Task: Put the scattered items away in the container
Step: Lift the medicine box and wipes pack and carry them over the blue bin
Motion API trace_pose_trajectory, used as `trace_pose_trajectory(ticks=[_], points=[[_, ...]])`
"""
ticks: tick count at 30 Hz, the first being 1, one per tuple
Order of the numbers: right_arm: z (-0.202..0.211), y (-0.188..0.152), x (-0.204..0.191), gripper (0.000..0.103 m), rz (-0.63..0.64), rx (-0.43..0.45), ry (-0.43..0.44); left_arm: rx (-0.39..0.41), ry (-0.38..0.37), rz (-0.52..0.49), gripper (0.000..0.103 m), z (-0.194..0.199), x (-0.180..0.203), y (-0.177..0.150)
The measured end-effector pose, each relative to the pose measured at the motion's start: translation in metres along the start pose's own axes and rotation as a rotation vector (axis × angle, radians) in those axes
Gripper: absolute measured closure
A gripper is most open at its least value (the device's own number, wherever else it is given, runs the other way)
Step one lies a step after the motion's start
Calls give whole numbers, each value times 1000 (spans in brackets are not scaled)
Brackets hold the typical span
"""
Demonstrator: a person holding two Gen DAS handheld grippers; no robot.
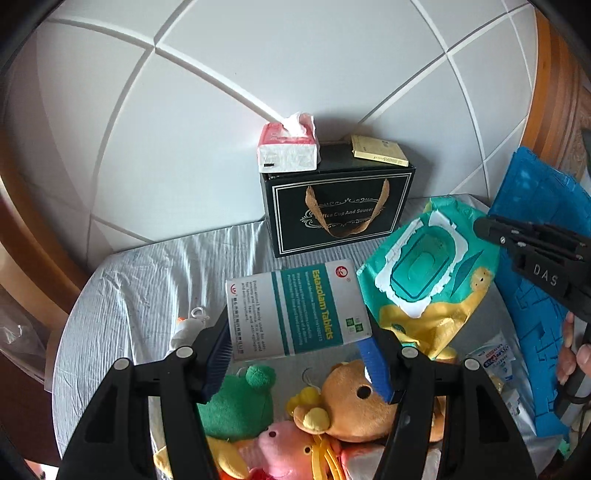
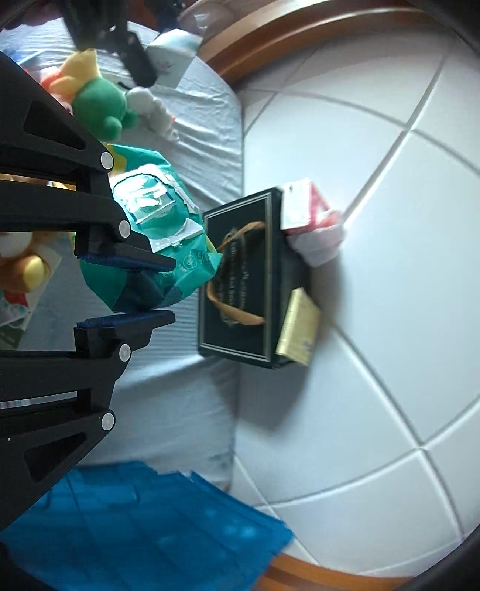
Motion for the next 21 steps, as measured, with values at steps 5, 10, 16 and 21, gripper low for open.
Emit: trace_pose_trajectory(ticks=[5, 10, 16, 21], points=[[61, 18, 4, 82, 17, 62, -22, 43, 10, -1, 41, 45, 22, 1], [113, 29, 25, 82, 42, 115, -42, 83, 22, 31, 41, 81, 52, 4], [176, 32, 62, 82, 60, 175, -84, 125, 6, 47, 41, 119, 108, 11], [221, 27, 110, 82, 1, 217, -160, 153, -38, -19, 41, 142, 166, 18]])
Point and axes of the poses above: each gripper's, at about its wrist camera, not at the fingertips, and z roughly against the way its jaws point, x to its right, y to its top, the point moved 10 cm from there along -z, roughly the way its jaws point, and after that the axes turned 1 degree about -z, right-handed, at the moved point
